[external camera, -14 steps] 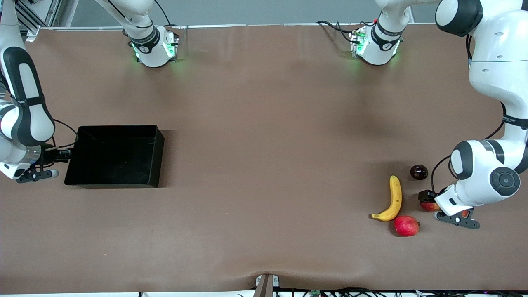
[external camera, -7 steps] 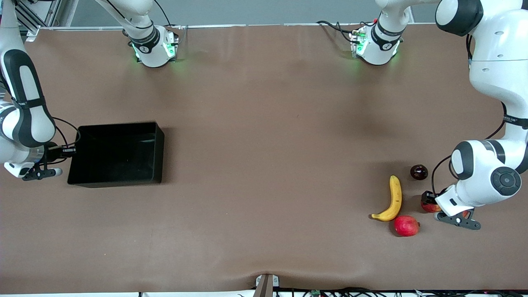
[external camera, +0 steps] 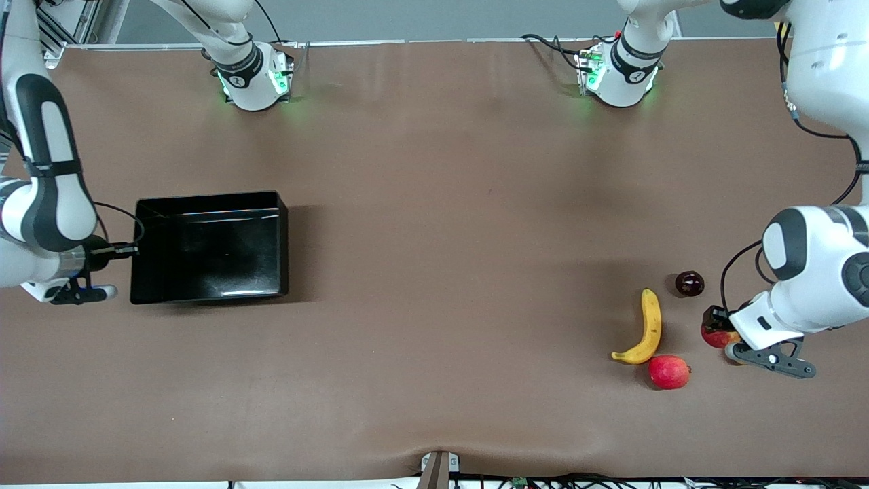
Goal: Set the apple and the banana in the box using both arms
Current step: 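Slide the box inward with the right gripper while the left gripper lifts the apple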
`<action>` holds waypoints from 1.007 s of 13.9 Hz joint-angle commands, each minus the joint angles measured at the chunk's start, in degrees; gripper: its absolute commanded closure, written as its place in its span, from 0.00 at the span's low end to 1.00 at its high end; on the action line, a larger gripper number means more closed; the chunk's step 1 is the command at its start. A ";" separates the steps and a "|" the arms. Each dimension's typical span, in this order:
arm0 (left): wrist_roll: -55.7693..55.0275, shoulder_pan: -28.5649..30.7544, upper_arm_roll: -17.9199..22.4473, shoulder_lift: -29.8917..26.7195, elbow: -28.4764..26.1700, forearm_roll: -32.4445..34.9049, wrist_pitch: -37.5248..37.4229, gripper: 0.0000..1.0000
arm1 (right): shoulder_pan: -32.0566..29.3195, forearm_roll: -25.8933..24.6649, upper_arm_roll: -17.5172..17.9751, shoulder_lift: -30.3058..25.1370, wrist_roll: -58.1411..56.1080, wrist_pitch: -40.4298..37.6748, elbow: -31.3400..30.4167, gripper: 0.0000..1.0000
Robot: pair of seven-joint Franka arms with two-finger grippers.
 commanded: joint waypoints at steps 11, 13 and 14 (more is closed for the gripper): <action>-15.09 0.23 -8.38 -7.48 -1.26 0.15 -13.05 1.00 | 31.08 13.16 -0.29 -0.64 33.45 9.37 -0.23 1.00; -17.72 0.32 -9.87 -7.92 -1.26 0.15 -14.63 1.00 | 35.39 19.64 -0.29 1.12 35.46 13.40 -0.06 1.00; -19.31 0.32 -10.75 -8.18 -1.34 0.15 -15.42 1.00 | 37.59 21.85 -0.38 2.08 38.26 16.56 -0.06 1.00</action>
